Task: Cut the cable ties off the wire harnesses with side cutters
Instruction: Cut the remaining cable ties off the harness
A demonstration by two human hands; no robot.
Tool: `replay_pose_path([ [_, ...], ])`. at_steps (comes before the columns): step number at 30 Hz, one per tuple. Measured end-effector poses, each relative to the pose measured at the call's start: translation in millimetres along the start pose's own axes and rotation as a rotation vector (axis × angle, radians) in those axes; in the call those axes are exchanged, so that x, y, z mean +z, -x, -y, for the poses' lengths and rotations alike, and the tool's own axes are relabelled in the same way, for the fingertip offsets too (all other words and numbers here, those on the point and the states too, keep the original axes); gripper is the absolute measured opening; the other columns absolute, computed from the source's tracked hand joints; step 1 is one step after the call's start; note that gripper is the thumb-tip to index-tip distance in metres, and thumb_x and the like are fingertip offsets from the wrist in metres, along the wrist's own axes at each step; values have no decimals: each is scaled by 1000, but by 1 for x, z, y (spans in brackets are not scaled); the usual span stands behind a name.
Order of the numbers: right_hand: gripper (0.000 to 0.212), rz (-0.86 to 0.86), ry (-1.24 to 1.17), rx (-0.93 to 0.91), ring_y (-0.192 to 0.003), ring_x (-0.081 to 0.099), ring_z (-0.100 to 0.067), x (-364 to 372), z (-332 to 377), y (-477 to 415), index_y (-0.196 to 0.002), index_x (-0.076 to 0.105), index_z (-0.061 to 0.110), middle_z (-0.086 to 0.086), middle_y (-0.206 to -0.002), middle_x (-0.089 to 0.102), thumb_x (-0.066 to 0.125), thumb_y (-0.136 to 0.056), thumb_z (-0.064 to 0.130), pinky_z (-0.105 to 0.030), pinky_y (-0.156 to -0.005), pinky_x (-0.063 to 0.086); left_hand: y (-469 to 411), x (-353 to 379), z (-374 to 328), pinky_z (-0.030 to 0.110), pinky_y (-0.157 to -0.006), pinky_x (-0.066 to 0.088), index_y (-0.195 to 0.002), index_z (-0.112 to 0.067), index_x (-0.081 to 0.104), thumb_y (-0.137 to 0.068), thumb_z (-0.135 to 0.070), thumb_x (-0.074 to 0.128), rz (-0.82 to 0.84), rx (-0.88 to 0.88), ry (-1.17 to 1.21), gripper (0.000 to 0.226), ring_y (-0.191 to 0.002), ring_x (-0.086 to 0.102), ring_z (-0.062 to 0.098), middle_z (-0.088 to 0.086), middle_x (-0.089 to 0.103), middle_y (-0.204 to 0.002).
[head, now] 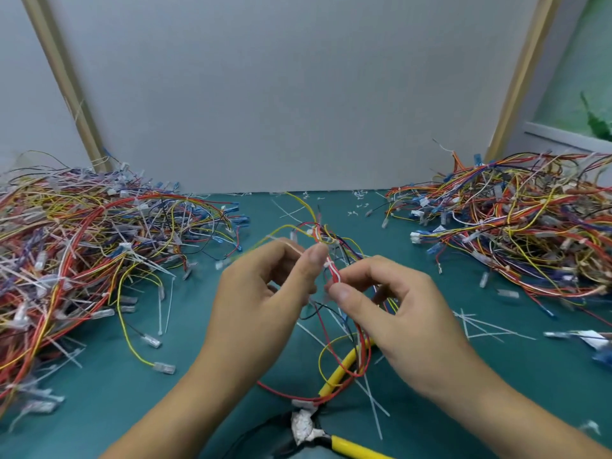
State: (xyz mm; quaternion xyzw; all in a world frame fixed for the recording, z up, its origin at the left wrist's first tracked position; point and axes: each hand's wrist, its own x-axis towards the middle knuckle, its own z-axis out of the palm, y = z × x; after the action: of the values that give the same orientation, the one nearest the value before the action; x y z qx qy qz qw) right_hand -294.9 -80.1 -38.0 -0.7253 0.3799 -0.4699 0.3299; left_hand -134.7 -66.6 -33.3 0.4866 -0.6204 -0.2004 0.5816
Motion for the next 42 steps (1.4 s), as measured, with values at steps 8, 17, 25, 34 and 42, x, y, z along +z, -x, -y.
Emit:
replay_pose_path([
  [8, 24, 34, -281, 198, -67, 62, 0, -7, 5, -6, -73, 76, 16, 9, -72, 73, 63, -80, 35, -8, -61, 44, 5, 4, 7, 37, -54, 46, -75, -26, 65, -100, -33, 47, 112, 172, -102, 31, -58, 56, 17, -1, 58, -64],
  [17, 33, 248, -303, 427, -54, 38, -9, -23, 4, -16, -89, 73, 0, 5, -58, 51, 80, -69, 25, -21, -50, 28, 5, 3, 8, 32, -62, 43, -80, -10, 58, -101, -31, 44, 193, 393, -286, 34, -67, 51, 16, -4, 52, -68],
  [25, 34, 482, -364, 447, -53, 39, -9, -34, 3, -21, -80, 67, 3, -4, -63, 48, 74, -63, 31, -30, -56, 26, 7, 1, 6, 33, -57, 42, -78, -10, 57, -101, -27, 45, 210, 463, -349, 30, -66, 45, 12, -10, 48, -71],
  [34, 35, 309, -417, 339, -56, 36, -15, -24, -3, -18, -73, 60, 4, -3, -60, 39, 65, -55, 33, -25, -51, 31, 13, 4, 1, 34, -54, 39, -68, -7, 54, -100, -29, 46, 130, 450, -331, 40, -56, 45, 17, -1, 44, -57],
  [42, 12, 289, -509, 355, -55, 38, -14, -28, -5, -21, -63, 50, 12, -2, -61, 42, 57, -71, 18, -22, -53, 36, 4, -6, 3, 30, -53, 42, -70, -13, 66, -98, -47, 41, 127, 283, -40, 50, -53, 52, 15, 2, 53, -55],
])
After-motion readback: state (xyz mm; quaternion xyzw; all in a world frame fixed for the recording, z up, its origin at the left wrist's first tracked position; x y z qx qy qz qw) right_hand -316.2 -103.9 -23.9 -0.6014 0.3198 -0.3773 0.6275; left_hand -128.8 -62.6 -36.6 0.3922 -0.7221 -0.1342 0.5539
